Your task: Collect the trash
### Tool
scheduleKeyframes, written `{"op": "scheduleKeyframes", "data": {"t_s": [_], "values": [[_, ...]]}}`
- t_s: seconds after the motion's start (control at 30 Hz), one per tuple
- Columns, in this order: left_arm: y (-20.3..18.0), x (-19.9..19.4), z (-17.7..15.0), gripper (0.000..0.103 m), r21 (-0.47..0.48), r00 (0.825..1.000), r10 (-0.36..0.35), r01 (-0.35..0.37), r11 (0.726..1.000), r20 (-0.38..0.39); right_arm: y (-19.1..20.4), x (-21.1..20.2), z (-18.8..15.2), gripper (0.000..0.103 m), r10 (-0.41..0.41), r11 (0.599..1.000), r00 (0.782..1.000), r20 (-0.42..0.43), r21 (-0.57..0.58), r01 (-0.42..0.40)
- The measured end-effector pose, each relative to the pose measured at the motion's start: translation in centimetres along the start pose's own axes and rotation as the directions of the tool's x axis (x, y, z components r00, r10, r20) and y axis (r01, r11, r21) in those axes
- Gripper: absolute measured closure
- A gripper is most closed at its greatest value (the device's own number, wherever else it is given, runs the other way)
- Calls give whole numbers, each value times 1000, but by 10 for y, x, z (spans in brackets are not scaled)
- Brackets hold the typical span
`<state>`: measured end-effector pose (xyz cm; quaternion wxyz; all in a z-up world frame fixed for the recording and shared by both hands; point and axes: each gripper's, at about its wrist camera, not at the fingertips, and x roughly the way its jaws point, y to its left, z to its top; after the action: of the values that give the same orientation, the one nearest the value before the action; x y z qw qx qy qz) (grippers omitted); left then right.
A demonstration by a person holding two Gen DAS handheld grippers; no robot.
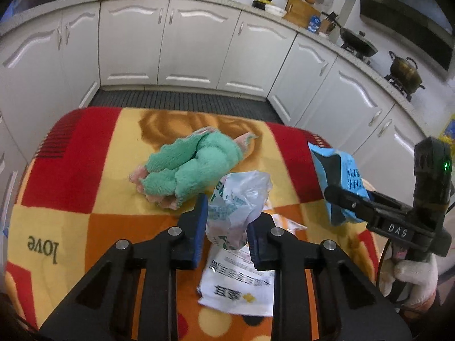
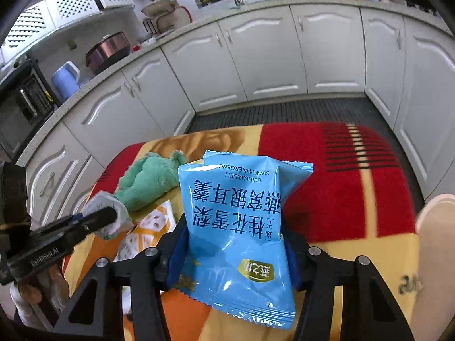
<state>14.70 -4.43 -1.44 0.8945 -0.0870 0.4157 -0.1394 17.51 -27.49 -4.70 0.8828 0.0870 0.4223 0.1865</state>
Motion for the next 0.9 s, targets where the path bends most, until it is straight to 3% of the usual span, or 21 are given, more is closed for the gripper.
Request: {"op": "scheduleKeyframes", "data": {"t_s": [0.27,0.9], "values": [[-38,-16,-5,80,65,1000,-16,15,998,20,-7,-34,-27,48,-23,1000,1000,20,-8,23],[-134,17,-22,80,183,996,-87,92,979,-35,-70,-92,-63,48,-113,991,992,58,78,108]]}}
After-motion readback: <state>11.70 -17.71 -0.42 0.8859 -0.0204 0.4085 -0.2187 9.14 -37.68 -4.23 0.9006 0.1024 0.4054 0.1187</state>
